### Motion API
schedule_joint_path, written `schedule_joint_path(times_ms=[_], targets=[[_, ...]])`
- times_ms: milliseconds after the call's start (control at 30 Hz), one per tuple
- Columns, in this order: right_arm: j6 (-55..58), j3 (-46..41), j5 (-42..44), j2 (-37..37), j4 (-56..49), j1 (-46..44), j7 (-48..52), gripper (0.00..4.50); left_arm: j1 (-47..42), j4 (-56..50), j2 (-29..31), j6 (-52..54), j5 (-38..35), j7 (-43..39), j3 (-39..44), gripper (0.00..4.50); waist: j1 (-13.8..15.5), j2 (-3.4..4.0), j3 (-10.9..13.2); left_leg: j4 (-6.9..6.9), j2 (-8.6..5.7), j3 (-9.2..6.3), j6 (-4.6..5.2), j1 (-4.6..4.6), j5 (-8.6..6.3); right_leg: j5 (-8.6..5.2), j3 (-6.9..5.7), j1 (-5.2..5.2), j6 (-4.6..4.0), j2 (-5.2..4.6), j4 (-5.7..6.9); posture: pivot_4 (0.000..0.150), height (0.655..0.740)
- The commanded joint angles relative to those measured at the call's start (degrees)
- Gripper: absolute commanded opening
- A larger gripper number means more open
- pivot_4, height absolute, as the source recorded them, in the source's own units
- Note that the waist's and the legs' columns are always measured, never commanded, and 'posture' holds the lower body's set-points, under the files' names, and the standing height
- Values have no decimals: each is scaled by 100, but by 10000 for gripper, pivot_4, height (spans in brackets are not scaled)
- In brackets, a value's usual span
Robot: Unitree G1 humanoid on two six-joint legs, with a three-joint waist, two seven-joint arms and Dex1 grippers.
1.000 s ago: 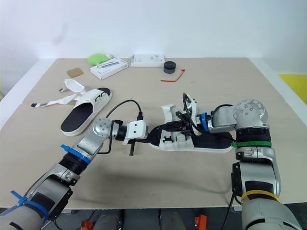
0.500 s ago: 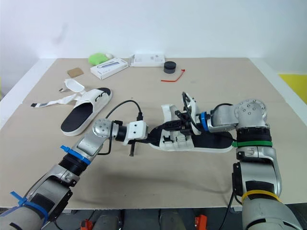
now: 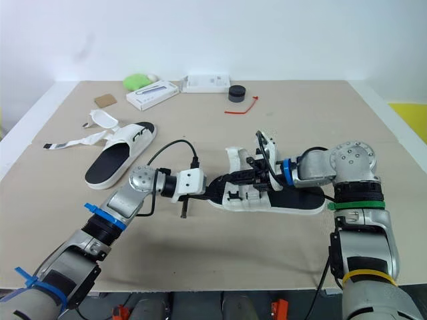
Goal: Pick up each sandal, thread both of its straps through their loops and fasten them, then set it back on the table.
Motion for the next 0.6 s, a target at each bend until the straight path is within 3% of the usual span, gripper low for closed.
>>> schedule_joint_path(times_ms=[33,200,367,600], targets=[[70,58,83,-140,-344,101,232,466,229,229,25,214,274,-97,-345,0,0,0,0,0,0,0,1,0,0,0,0,0,0,0,0,1500,7400],[70,101,-151,-194,-687,272,523,466,226,201,22,233,263,-94,-337,0,1,0,0,1,0,0,2,0,-1,-1,0,0,0,0,-1,1500,7400],[-94,357,-1187,-107,-1055,534,704,466,244,160,44,261,257,-97,-326,0,2,-3,-7,0,0,0,3,1,-2,-3,0,0,-1,0,-1,1500,7400],[-189,325,-1941,26,-1090,402,1035,466,255,97,48,320,248,-93,-324,0,1,-16,-27,-1,0,0,3,3,-3,-4,-1,1,-3,0,-1,1500,7400]])
